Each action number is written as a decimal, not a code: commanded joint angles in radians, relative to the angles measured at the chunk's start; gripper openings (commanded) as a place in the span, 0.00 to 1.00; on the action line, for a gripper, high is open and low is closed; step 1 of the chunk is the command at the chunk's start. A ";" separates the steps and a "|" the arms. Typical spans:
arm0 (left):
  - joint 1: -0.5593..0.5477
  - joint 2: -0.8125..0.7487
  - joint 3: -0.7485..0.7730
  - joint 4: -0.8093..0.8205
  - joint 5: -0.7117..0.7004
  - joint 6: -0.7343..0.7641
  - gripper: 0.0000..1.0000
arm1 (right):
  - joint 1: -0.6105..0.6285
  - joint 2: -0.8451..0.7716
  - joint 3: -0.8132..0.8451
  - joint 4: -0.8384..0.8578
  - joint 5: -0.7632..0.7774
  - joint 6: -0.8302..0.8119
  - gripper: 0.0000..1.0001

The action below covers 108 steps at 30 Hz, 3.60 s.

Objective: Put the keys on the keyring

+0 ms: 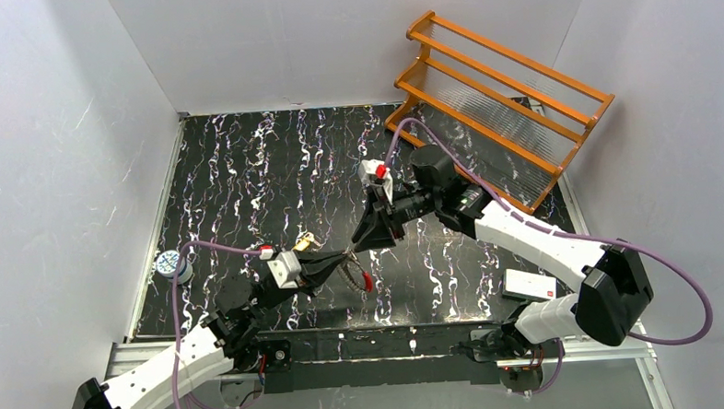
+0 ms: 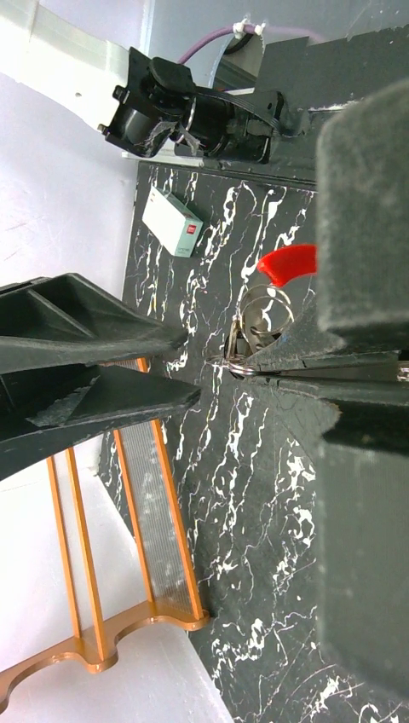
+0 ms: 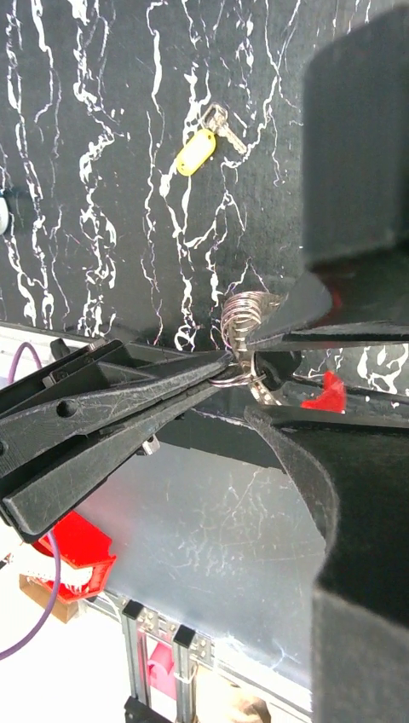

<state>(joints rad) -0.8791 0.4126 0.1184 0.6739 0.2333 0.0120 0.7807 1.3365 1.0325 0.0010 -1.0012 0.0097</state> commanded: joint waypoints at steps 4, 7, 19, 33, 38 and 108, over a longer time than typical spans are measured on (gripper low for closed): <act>0.000 0.012 0.012 0.053 0.016 -0.005 0.00 | 0.061 0.041 0.083 -0.126 0.091 -0.100 0.34; 0.000 0.011 0.012 0.053 0.016 -0.006 0.00 | 0.065 0.042 0.083 -0.128 0.102 -0.105 0.30; 0.000 0.016 0.012 0.053 0.017 -0.005 0.00 | 0.065 0.020 0.076 -0.160 0.132 -0.129 0.32; 0.000 0.032 0.017 0.053 0.022 -0.005 0.00 | 0.064 -0.008 0.075 -0.177 0.150 -0.141 0.22; 0.000 0.036 0.019 0.053 0.026 -0.004 0.00 | 0.064 -0.011 0.074 -0.178 0.151 -0.146 0.08; 0.000 0.040 0.024 0.053 0.029 -0.005 0.00 | 0.061 -0.047 -0.126 0.157 0.117 -0.109 0.33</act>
<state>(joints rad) -0.8791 0.4618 0.1184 0.6804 0.2520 0.0032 0.8448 1.2823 0.9039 0.0856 -0.8570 -0.1116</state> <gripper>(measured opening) 0.017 0.355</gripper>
